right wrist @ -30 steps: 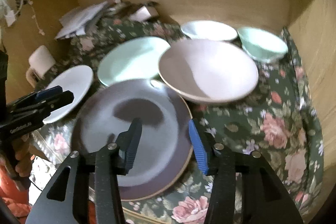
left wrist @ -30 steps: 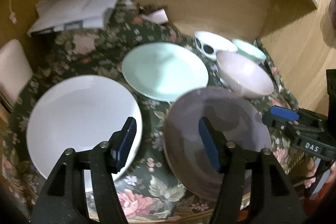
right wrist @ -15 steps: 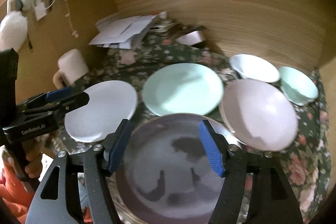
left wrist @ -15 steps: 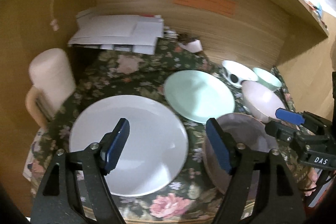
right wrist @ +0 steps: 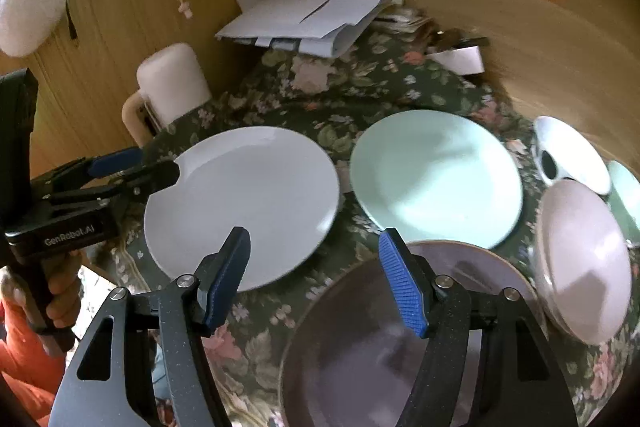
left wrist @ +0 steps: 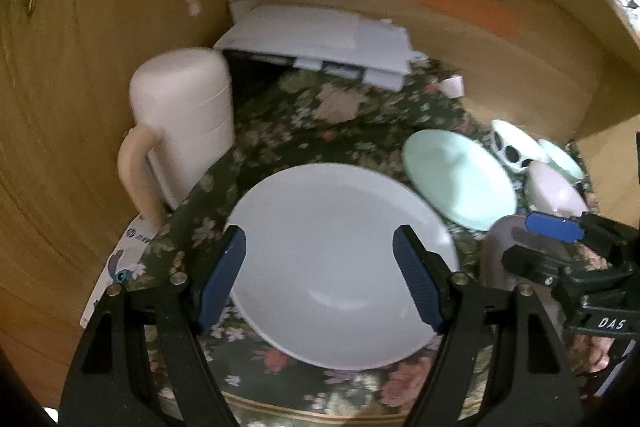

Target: Organize plates and bowls

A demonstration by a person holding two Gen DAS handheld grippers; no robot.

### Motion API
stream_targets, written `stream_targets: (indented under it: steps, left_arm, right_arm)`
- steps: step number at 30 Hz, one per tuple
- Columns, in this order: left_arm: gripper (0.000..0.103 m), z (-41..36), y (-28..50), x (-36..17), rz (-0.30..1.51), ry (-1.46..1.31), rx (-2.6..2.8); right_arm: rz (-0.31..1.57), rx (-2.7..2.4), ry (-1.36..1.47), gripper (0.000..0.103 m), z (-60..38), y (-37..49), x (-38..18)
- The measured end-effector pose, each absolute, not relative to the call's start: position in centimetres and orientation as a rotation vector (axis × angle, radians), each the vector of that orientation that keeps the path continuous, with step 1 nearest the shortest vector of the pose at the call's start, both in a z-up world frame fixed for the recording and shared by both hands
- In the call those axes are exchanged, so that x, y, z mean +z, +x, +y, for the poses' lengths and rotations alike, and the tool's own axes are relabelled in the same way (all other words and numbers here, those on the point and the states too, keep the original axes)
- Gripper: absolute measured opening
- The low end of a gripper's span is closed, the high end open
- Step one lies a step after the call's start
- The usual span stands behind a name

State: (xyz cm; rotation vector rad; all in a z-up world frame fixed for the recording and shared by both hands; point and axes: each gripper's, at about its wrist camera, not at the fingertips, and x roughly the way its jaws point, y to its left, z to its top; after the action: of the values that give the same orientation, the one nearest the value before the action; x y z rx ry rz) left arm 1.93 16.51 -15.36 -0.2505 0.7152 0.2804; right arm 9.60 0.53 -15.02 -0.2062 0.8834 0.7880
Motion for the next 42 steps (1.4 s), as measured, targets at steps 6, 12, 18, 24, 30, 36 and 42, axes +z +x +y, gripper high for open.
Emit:
stream_targets:
  steps: [6, 12, 18, 24, 30, 36, 42]
  left_arm:
    - [0.076, 18.9, 1.9, -17.7, 0.773, -0.286, 0.313]
    - [0.076, 20.6, 2.1, -19.2, 0.805, -0.323, 0.319]
    - [0.071, 21.4, 2.5, -20.1, 0.821, -0.343, 0.311]
    - [0.054, 21.7, 3.0, -20.7, 0.841, -0.368, 0.285]
    - [0.043, 21.8, 3.5, -21.3, 0.855, -0.419, 0.246]
    - [0.043, 21.6, 3.7, -21.4, 0.866, -0.427, 0.237]
    - [0.043, 21.5, 3.6, -21.2, 0.868, -0.420, 0.233]
  right_arm:
    - [0.936, 0.800, -0.239, 0.064, 3.0, 10.7, -16.7]
    - [0.997, 0.791, -0.216, 0.063, 4.2, 12.7, -18.5]
    - [1.065, 0.785, -0.165, 0.049, 4.3, 14.3, -19.8]
    - [1.098, 0.792, -0.156, 0.041, 4.9, 14.8, -20.5]
    - [1.116, 0.796, -0.148, 0.040, 5.5, 15.1, -20.8]
    - [1.104, 0.788, -0.164, 0.039, 5.9, 15.1, -20.8]
    - [1.081, 0.779, -0.169, 0.036, 5.1, 14.8, -20.4]
